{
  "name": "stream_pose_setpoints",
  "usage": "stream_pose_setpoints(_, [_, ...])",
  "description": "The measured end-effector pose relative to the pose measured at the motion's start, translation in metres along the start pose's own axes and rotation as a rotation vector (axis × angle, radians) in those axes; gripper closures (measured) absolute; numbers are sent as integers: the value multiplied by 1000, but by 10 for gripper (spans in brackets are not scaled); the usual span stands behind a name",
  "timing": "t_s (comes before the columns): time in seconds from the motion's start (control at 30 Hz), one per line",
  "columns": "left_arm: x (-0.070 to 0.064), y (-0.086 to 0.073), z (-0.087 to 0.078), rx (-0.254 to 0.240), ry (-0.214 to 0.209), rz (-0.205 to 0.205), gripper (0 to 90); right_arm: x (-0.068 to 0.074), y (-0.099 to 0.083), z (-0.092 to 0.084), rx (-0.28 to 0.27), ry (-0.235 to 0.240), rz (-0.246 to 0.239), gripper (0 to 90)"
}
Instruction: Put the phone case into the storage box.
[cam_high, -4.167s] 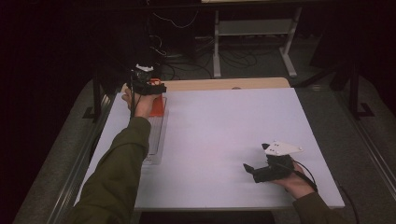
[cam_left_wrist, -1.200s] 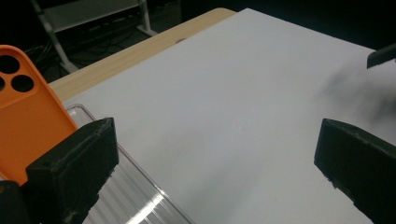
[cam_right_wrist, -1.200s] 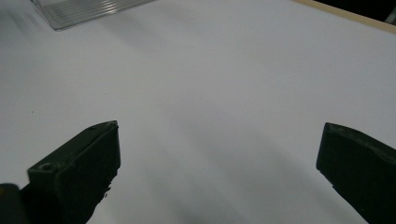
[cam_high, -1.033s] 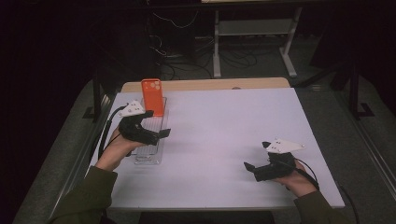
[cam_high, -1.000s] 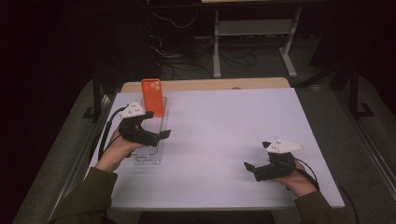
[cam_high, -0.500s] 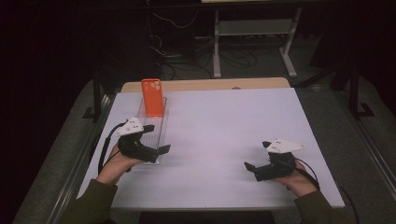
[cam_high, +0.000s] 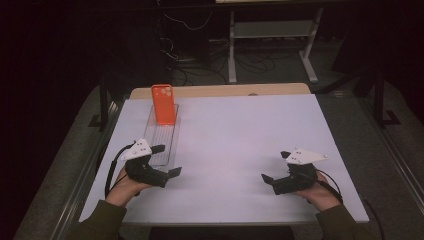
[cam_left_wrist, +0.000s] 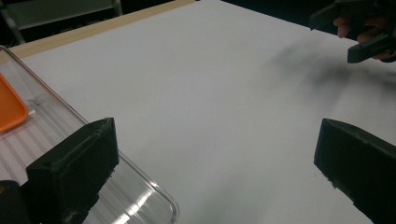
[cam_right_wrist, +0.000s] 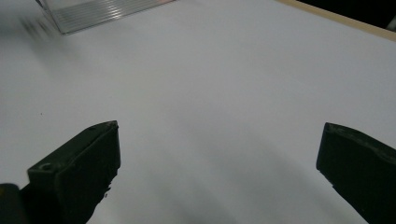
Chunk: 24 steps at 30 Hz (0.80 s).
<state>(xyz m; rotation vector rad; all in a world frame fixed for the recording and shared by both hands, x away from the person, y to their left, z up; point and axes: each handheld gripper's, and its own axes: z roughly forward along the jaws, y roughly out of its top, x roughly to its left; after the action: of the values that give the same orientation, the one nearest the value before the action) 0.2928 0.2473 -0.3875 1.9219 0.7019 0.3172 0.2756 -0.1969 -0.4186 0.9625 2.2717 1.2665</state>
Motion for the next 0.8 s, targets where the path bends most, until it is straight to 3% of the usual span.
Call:
stream_pose_setpoints(0.07, [0,-2,-1,-1,1,17,0,0,0,0,-1,-1,0,0])
stream_pose_setpoints(0.2, [-2,-8,0,-1,-3,-6,0,1,2,-1,-6,1,1,0])
stream_pose_setpoints(0.43, [0,-13,4,13,-7,11,0,2,3,-2,-13,7,4,0])
stream_pose_setpoints(0.57, [1,-15,4,12,-9,-8,0,1,4,-3,-15,5,0,0])
stream_pose_setpoints(0.8, [2,-15,4,15,-11,0,0,2,4,-3,-20,9,-2,0])
